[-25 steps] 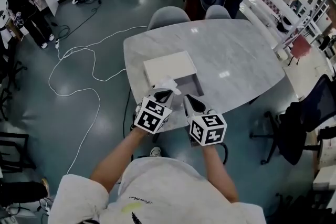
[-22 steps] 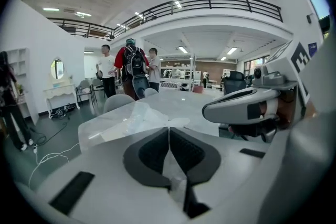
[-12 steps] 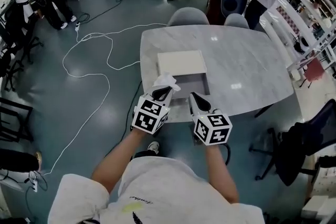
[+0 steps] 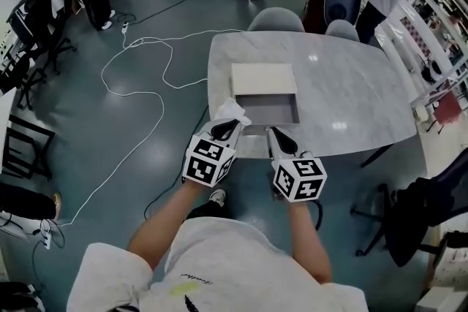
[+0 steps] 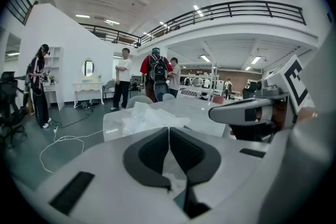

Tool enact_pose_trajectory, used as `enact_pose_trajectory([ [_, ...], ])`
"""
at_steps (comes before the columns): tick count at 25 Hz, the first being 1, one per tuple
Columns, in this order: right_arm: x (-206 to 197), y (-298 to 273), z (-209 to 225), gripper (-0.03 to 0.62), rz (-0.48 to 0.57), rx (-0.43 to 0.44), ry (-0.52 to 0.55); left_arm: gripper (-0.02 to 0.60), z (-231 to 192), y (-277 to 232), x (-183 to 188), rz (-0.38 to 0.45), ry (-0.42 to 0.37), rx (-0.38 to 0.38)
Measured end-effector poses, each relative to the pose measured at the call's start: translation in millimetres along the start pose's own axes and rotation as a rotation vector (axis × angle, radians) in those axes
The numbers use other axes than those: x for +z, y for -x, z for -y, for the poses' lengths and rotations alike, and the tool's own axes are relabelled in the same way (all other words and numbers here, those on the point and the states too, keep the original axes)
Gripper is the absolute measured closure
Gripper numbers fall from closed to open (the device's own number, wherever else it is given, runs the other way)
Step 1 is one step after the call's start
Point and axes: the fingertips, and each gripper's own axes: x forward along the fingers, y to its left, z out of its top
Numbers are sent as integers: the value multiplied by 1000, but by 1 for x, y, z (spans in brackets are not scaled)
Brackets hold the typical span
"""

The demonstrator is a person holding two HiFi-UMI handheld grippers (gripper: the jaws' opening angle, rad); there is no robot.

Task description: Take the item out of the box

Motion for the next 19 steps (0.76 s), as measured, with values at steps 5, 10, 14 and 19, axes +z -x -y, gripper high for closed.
enact_pose_trajectory([
  [5, -10, 14, -7, 589, 3, -8, -13, 565, 7, 11, -10, -9, 9, -2],
  [10, -13, 26, 0, 589, 5, -29, -12, 565, 20, 9, -16, -19, 13, -19],
  [14, -12, 29, 1, 589, 11, -40, -12, 565, 20, 9, -16, -19, 11, -25],
  [19, -12, 28, 0, 589, 13, -41, -11, 565, 18, 8, -14, -18, 9, -27],
])
